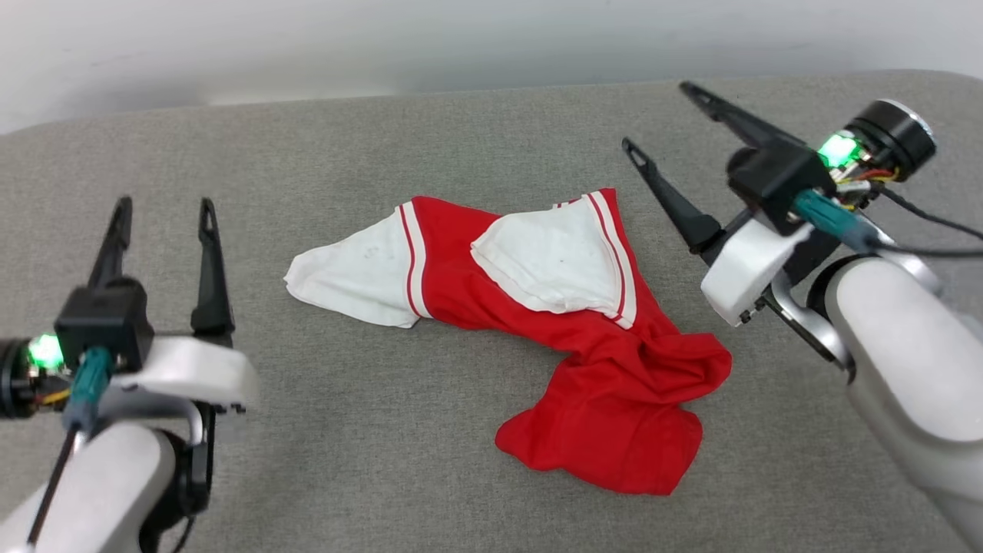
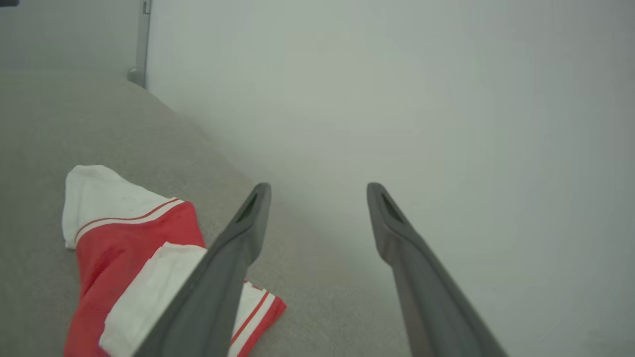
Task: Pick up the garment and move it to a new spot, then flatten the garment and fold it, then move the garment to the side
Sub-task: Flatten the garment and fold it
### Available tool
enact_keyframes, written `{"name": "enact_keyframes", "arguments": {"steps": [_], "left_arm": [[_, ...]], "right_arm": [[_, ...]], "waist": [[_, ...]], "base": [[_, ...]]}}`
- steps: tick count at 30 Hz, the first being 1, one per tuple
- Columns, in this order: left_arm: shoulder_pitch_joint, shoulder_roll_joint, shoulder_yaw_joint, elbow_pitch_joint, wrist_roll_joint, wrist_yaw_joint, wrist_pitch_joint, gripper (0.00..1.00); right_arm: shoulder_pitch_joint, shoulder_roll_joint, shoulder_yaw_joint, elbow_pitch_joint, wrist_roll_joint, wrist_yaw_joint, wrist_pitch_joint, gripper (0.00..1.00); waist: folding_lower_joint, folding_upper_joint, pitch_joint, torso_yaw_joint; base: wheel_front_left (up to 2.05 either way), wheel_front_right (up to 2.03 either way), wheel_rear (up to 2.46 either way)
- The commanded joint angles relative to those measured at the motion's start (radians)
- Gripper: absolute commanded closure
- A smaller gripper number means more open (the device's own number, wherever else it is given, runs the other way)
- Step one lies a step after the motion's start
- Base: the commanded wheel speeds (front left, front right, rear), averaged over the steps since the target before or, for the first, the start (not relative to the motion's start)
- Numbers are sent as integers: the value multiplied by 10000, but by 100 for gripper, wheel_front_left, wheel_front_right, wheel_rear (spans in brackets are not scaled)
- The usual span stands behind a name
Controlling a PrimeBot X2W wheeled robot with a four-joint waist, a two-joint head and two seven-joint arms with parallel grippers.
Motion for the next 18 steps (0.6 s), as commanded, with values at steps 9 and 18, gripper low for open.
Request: {"name": "enact_keyframes", "arguments": {"steps": [9,18], "left_arm": [[2794,-1915,2315,-803,1798,-237,-23,0],[3720,-4047,3673,-875,3230,-1372,-23,0]], "right_arm": [[-2604,-2357,4783,-764,4695,-9,4785,0],[-4115,-2746,6977,-710,6937,-9,7026,0]], "waist": [[1,0,130,417],[1,0,882,946]], "base": [[0,0,0],[0,0,0]]}}
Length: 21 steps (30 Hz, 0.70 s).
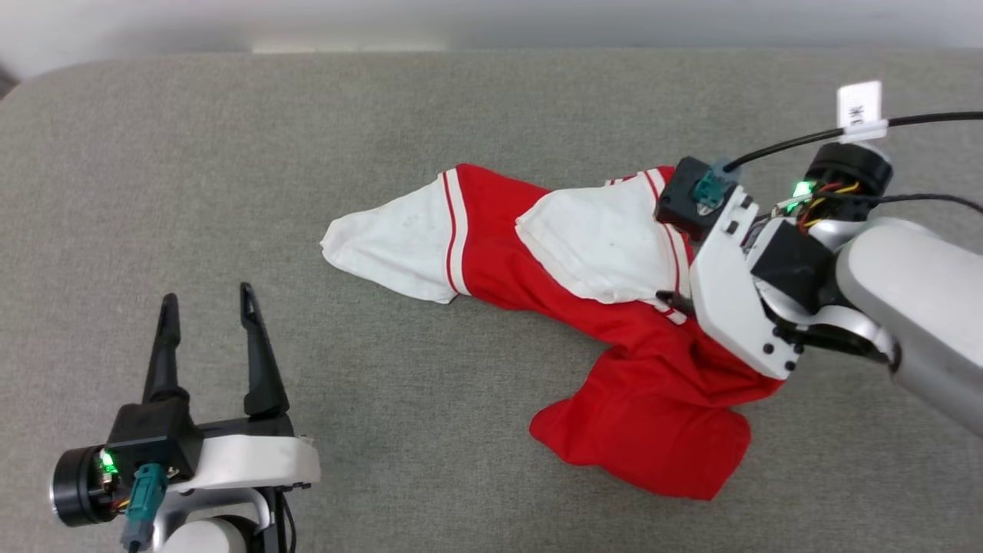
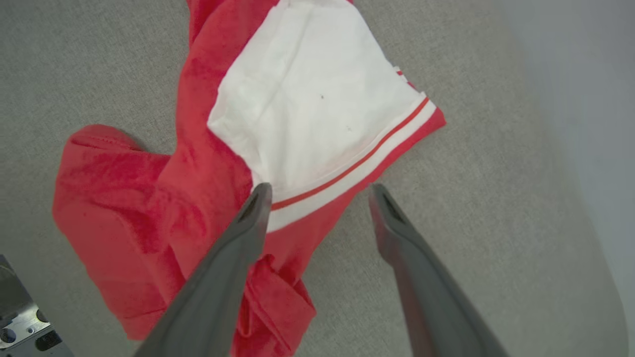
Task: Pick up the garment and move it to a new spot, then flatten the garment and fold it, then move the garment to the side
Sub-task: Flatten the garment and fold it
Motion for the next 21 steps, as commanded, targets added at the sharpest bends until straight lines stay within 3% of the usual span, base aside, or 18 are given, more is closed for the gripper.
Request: {"name": "enact_keyframes", "arguments": {"steps": [1,11,13,21], "left_arm": [[87,-152,96,82,99,-149,-24,0],[-337,-1557,1069,636,1156,-1607,-24,0],[-323,-1743,1275,738,1306,-1818,-24,0],[122,-2295,2064,946,1797,-2419,-24,0]], "right_arm": [[-75,184,69,82,83,-7,53,0],[1167,857,232,1017,-1174,-7,361,0],[1269,956,240,1041,-1361,-7,-68,100],[787,515,54,859,-1047,-7,-2966,100]], "waist": [[1,0,270,211],[1,0,942,529],[1,0,909,427],[1,0,297,-230]], "base": [[0,0,0],[0,0,0],[0,0,0],[0,0,0]]}}
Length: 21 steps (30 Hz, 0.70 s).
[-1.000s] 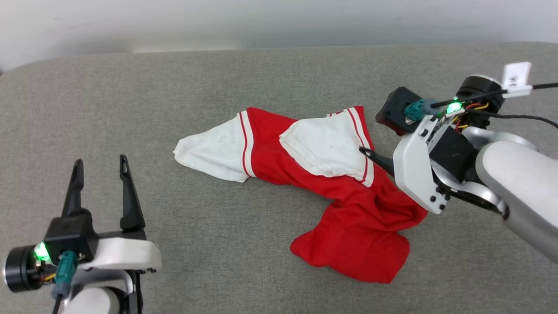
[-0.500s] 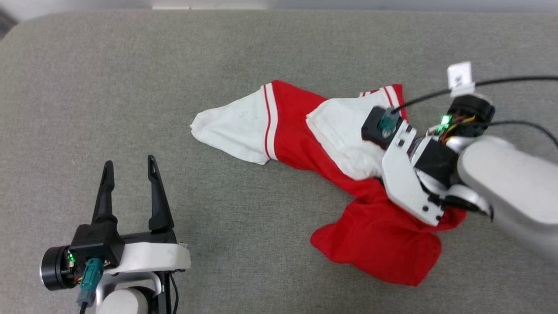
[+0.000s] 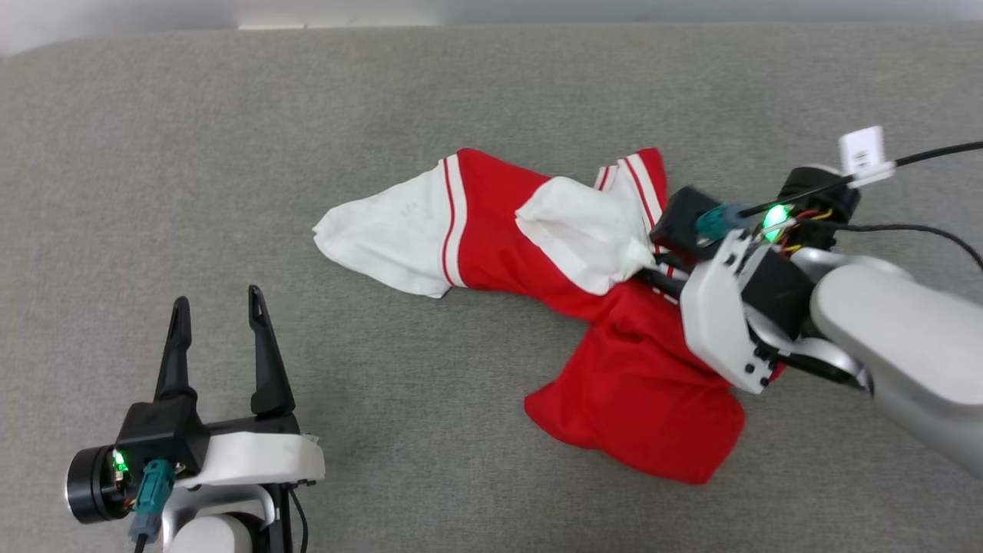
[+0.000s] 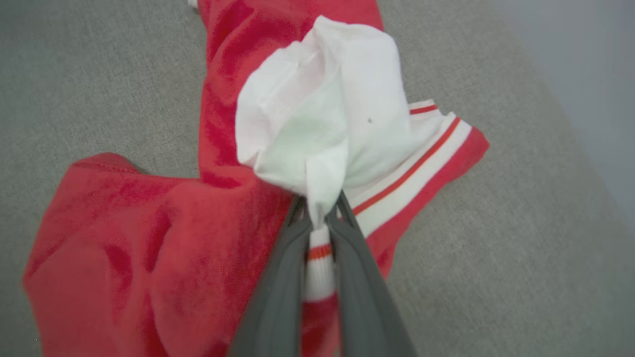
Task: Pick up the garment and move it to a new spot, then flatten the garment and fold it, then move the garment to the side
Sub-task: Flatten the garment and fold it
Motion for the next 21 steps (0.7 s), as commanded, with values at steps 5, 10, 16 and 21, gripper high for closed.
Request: {"name": "enact_keyframes", "arguments": {"steps": [5,10,16,21], "left_arm": [[399,-257,350,-134,280,-254,-24,0],[471,-424,517,-130,459,-504,-24,0],[270,-630,520,9,616,-746,-25,0],[216,-735,589,156,670,-872,-25,0]], "right_arm": [[368,-642,-956,-173,738,-9,-1445,100],[1016,-1074,-2196,427,1514,-7,-2096,100],[1851,-1224,-3416,2656,2424,-7,-2526,100],[2502,-1085,-4145,4832,2922,-7,-3061,100]], "waist": [[1,0,-405,-525],[1,0,-308,-706],[1,0,-31,-619],[1,0,84,-484]], "base": [[0,0,0],[0,0,0],[0,0,0],[0,0,0]]}}
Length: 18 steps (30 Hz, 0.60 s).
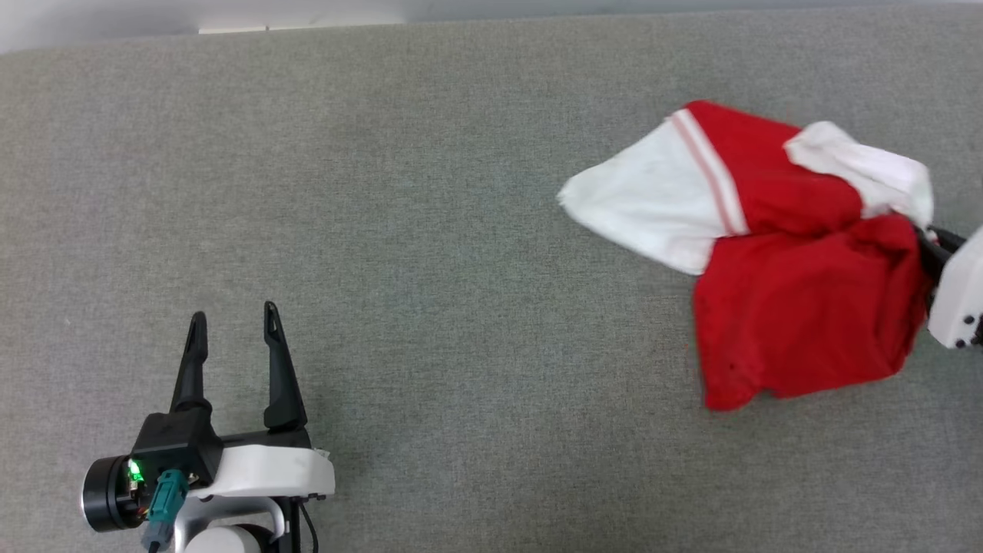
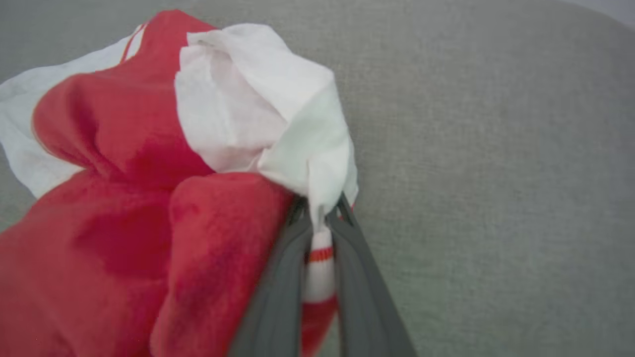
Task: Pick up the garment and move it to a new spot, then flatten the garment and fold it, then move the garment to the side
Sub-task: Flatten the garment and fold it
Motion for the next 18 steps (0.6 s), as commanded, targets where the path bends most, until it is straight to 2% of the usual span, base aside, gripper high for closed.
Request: {"name": "enact_keyframes", "arguments": {"steps": [1,4,5,6,7,9,12,18], "left_arm": [[-84,-23,51,28,73,-36,-25,0],[-61,-60,142,94,89,-98,-25,0],[1,-98,180,171,103,-128,-25,0],[38,-103,187,205,116,-122,-25,0],[92,-110,199,231,124,-129,-25,0],[277,-132,209,275,167,-125,-25,0],[348,-139,190,268,191,-142,-25,0],[616,-156,192,167,257,-122,-25,0]], "right_arm": [[334,182,-93,399,224,-7,-2,100],[604,328,-143,993,360,-7,-112,100],[690,475,-163,1129,365,-10,-450,95],[631,462,-192,1083,283,-10,-683,52],[551,430,-220,1013,173,-9,-937,0],[443,226,-220,565,-125,-9,-1555,0],[445,-44,-173,73,-376,-9,-1762,0],[-39,-1048,-518,-2097,-1323,-7,-1590,0]], "waist": [[0,-1,15,23],[0,-1,-4,3],[0,-1,-121,-65],[0,-1,-184,-87],[0,-1,-266,-116],[0,-1,-525,-189],[0,-1,-688,-200],[0,-1,-933,-189]], "base": [[0,0,0],[0,0,0],[0,0,0],[0,0,0],[0,0,0],[0,0,0],[0,0,0],[0,0,0]]}}
